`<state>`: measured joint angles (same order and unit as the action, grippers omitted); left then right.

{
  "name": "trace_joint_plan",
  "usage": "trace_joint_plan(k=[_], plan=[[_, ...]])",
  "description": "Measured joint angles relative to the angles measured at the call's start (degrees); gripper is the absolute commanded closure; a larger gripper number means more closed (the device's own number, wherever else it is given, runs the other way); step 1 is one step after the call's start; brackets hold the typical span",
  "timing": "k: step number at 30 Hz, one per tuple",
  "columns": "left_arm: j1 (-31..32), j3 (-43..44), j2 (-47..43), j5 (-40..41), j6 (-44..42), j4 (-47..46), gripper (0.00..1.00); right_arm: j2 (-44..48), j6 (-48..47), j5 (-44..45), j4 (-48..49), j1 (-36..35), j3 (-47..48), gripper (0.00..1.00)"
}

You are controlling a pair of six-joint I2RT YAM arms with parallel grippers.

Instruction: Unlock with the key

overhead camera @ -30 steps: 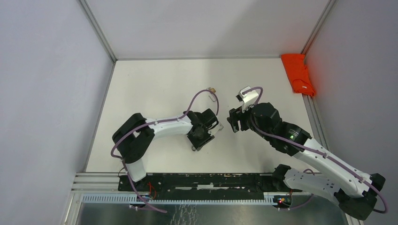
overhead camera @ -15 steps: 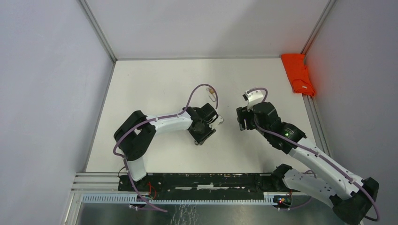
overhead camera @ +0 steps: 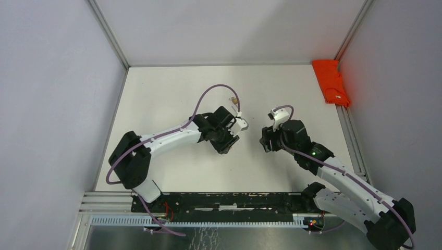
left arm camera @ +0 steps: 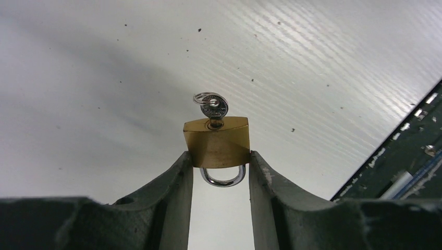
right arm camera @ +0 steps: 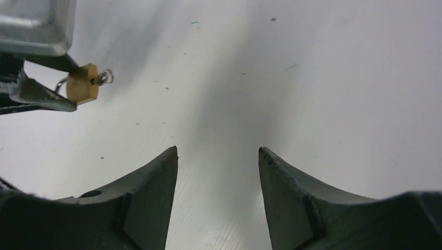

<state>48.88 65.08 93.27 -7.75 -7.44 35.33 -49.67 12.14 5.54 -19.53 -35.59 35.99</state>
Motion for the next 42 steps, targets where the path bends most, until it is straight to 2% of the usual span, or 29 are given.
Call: trace_joint_plan(k=[11, 17, 23, 30, 36, 42], plan=[[-1.3, 4.5, -1.9, -13.0, -4.7, 4.4, 0.90, 5.4, -4.5, -17.3, 11.5, 0.5, -5.5, 0.66], [-1.4, 6.8, -4.0, -22.7, -7.1, 7.3, 0.89, 5.2, -6.1, -27.0, 18.1, 0.5, -6.2, 0.66], [-1.4, 6.8, -8.2, -33.7, -9.4, 10.1, 0.89, 5.0, -6.9, -32.7, 22.3, 0.5, -7.3, 0.76], [-1.6, 7.8, -9.5, -46.7, -11.8, 13.0, 0.88, 10.3, -8.9, -36.4, 25.5, 0.5, -8.3, 0.70], [-4.4, 8.7, -10.0, -55.7, -14.3, 15.0, 0.88, 17.3, -10.4, -40.8, 28.1, 0.5, -8.5, 0.71], [-6.3, 11.5, -10.0, -61.0, -16.2, 17.2, 0.88, 16.8, -10.8, -49.3, 29.1, 0.0, -8.2, 0.62]])
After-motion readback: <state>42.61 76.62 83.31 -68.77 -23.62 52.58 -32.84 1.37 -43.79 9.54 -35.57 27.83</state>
